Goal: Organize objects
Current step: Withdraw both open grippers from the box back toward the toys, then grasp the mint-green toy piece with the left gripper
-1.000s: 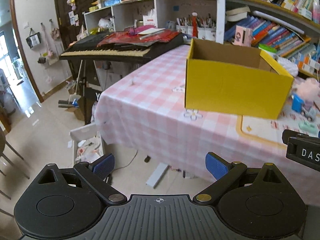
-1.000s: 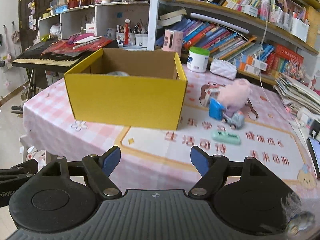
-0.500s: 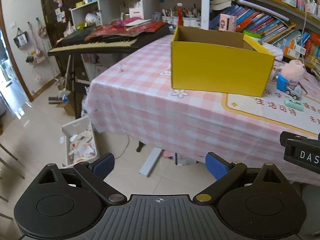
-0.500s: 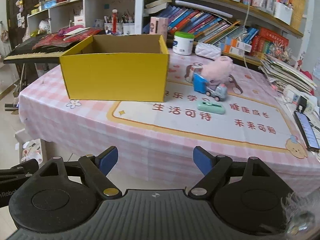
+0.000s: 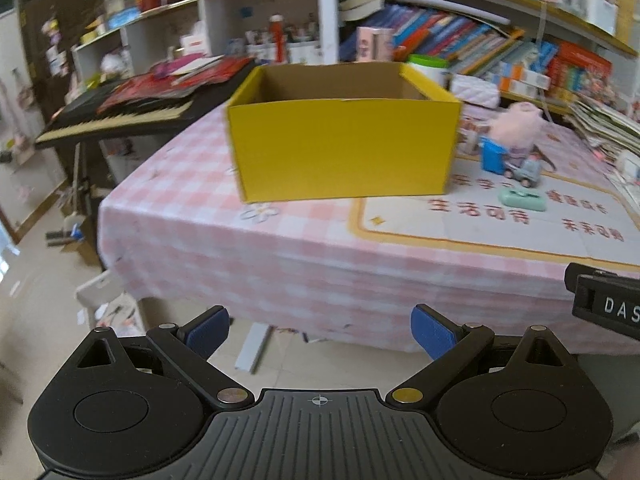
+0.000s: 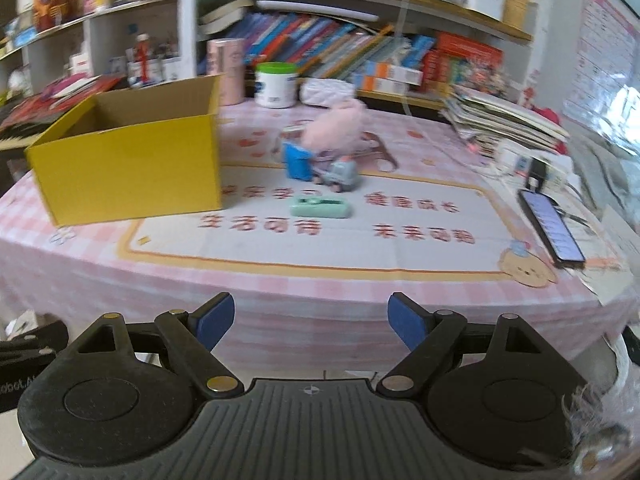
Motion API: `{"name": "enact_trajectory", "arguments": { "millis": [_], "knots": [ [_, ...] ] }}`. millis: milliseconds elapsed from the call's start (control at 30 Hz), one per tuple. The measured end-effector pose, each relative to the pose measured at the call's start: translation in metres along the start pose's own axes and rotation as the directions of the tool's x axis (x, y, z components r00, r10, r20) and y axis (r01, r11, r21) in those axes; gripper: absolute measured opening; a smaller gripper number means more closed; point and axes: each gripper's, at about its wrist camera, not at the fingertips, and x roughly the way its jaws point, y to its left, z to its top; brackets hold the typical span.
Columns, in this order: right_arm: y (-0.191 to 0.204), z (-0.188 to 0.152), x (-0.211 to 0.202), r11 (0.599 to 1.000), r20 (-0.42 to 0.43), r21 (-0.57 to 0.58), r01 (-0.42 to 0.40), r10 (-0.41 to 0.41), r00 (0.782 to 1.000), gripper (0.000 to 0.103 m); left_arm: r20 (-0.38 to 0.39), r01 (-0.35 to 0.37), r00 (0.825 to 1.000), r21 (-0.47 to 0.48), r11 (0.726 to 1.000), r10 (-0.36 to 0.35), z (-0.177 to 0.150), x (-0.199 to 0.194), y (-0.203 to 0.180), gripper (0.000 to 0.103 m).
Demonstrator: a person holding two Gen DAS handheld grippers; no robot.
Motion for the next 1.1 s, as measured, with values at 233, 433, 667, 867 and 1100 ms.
{"name": "enact_trajectory", "arguments": {
  "millis": [233,433,667,867,1100],
  "knots": [
    [-0.029,0.01,0.015,0.998,-0.009,0.046,0.032,-0.032,0.999,0.083,0.005,0.029,1.0,0.046,0.998,-0.029,0.015,0.013,-0.029,0.099],
    [-0.049,0.022,0.032,0.998,-0.012,0.057,0.038,-0.037,0.999,0.083,0.003,0.037,0.999,0.058,0.998,-0.037,0.031,0.026,-0.052,0.099],
    [-0.076,0.045,0.057,0.998,-0.01,0.048,0.044,-0.044,0.999,0.083,0.008,0.055,0.998,0.055,0.997,-0.055,0.05,0.042,-0.085,0.099],
    [-0.101,0.068,0.084,0.999,-0.003,0.028,0.039,-0.039,0.999,0.083,0.009,0.061,0.998,0.043,0.997,-0.062,0.068,0.06,-0.116,0.099],
    [-0.125,0.09,0.111,1.0,0.011,0.005,0.009,-0.009,1.0,0.083,0.007,0.055,0.998,0.034,0.998,-0.056,0.081,0.077,-0.147,0.098]
  ]
}}
